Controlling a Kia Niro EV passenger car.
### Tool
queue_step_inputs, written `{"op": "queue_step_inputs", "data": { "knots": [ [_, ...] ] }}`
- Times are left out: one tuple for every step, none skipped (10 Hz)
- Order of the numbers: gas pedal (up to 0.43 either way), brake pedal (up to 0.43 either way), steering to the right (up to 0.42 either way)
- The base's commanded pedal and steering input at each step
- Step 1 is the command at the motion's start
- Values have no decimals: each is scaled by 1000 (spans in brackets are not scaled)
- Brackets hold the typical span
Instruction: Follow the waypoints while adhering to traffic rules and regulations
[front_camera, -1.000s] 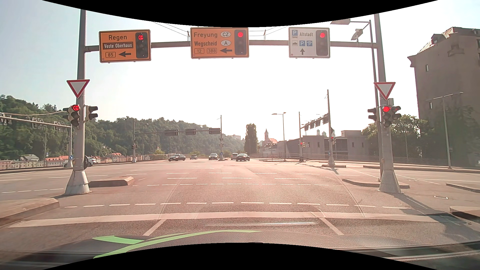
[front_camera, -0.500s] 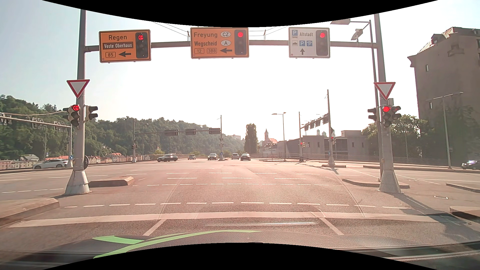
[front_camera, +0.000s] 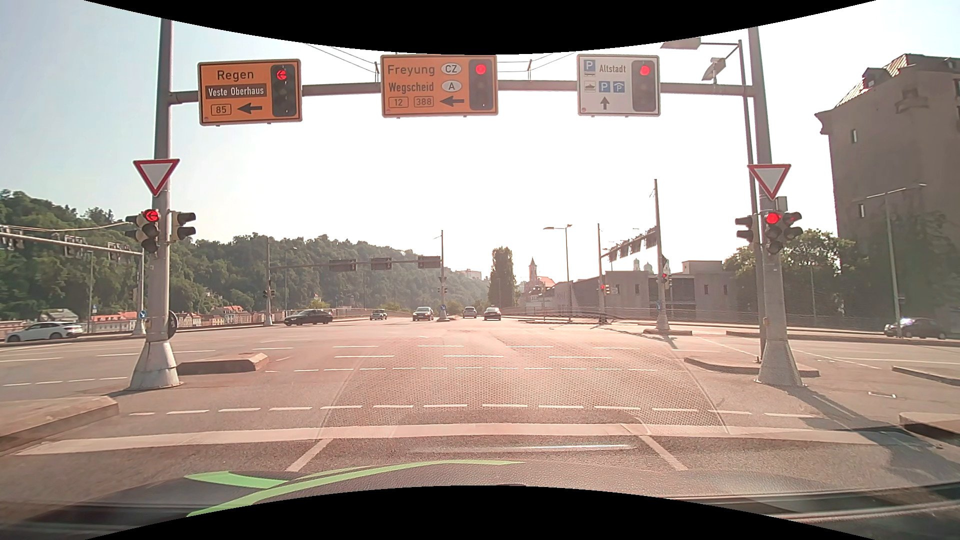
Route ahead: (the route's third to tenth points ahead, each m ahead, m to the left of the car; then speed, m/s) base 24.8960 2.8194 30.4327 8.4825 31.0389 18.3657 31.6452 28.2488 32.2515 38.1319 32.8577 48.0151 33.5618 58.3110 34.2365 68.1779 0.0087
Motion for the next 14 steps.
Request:
{"op": "queue_step_inputs", "data": {
  "knots": [
    [0,293,-2],
    [0,293,-2],
    [0,299,-3],
    [0,299,-2],
    [0,299,-2],
    [0,299,-2],
    [0,299,-2],
    [0,299,-2],
    [0,299,-2],
    [0,305,-2],
    [0,305,-2],
    [0,299,-2],
    [0,305,-2],
    [0,305,-2]
  ]
}}
